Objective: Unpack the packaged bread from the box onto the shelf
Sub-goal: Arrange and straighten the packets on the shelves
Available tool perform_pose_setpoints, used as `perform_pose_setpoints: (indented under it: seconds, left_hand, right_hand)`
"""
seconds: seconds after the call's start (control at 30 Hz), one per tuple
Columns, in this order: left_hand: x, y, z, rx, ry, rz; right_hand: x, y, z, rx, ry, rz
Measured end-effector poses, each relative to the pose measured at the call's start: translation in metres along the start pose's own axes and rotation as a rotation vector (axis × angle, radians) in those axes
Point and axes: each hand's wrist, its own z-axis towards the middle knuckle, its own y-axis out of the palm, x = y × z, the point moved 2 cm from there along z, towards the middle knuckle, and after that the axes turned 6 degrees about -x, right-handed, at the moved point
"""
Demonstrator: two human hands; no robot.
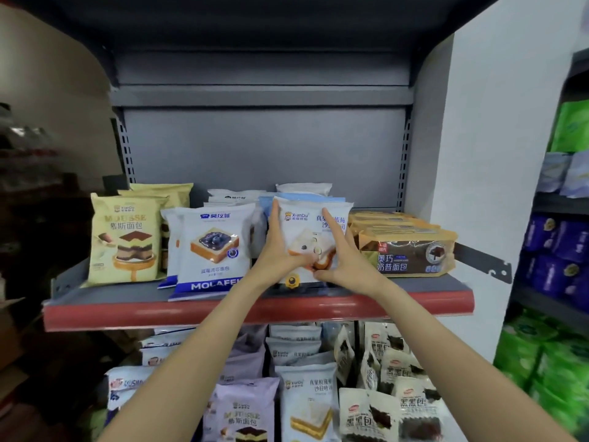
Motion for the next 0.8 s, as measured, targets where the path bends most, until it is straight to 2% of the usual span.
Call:
perform_pose_setpoints:
  seconds: [0.13,0.3,0.47,0.63,0.8]
  left_hand:
    - [-0.009,-0.012,0.008,0.092,-0.063,-0.108]
    - [-0.009,-0.014,0.019,0.086,-0.059,0.037]
    - [-0.011,-0.01,0.025,0.113,-0.057,0.079]
    - [-0.015,-0.007,0.035,0.05,-0.15,-0.031]
    - [-0.019,-0.001,0.041,-0.015,-0.142,-0.201]
  right_hand:
    - [0.001,0.006,0.008,-0.003,-0.011,0.079]
    - [0.005,0.003,0.021,-0.005,0.006,0.089]
    - [0.009,-0.001,0.022,-0.02,0.038,0.082]
    - [0.014,-0.008,0.021,-0.029,0.05,0.006]
    - [0.019,-0.01,0.021,0.004,0.036,0.0]
